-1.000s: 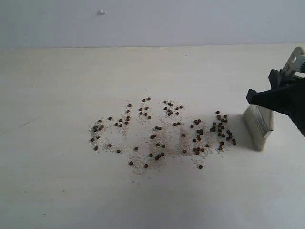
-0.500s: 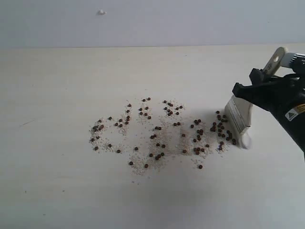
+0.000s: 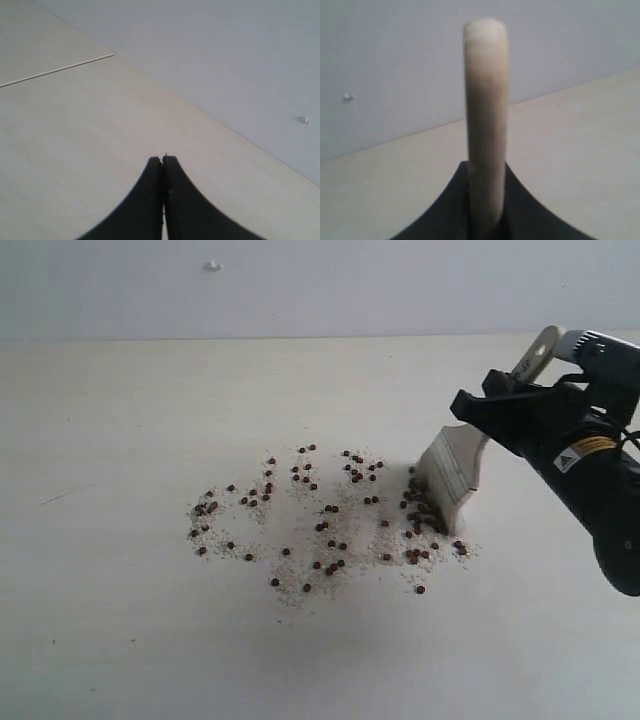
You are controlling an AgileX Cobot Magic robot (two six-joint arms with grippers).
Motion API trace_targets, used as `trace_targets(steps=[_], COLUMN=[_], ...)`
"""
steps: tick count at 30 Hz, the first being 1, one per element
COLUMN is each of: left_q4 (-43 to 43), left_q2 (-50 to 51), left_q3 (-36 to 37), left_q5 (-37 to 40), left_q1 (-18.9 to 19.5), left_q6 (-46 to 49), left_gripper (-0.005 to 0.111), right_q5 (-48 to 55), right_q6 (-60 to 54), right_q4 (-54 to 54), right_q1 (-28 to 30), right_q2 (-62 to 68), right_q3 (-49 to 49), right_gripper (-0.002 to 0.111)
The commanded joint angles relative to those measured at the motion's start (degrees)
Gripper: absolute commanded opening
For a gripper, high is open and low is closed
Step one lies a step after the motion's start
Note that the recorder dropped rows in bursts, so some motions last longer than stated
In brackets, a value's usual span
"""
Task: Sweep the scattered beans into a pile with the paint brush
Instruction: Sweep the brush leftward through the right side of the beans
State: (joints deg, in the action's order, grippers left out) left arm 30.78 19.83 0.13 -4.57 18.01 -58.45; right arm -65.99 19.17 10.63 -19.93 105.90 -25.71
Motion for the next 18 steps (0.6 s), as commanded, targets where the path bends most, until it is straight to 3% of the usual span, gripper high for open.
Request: trace_targets(steps=[1, 7, 18], left_q4=[-0.3, -0.3, -0.3], left_q2=[-0.4, -0.4, -0.4], left_q3=[-0.1, -0.1, -0.1], left_q5=[0.0, 0.0, 0.0], left_q1=[0.1, 0.1, 0.1], left_q6=[-0.1, -0.1, -0.1], left_gripper=[0.000, 0.000, 0.000], right_q5=[3.1, 6.4, 6.3], right_q6=[-1.9, -6.7, -5.5], right_q4=[4.6, 10.9, 13.9], right_q1=[-4.6, -9.7, -15.7], right_q2=[0.2, 1.3, 8.7], right_q3=[-3.1, -6.8, -12.8], right_gripper=[0.000, 0.000, 0.000])
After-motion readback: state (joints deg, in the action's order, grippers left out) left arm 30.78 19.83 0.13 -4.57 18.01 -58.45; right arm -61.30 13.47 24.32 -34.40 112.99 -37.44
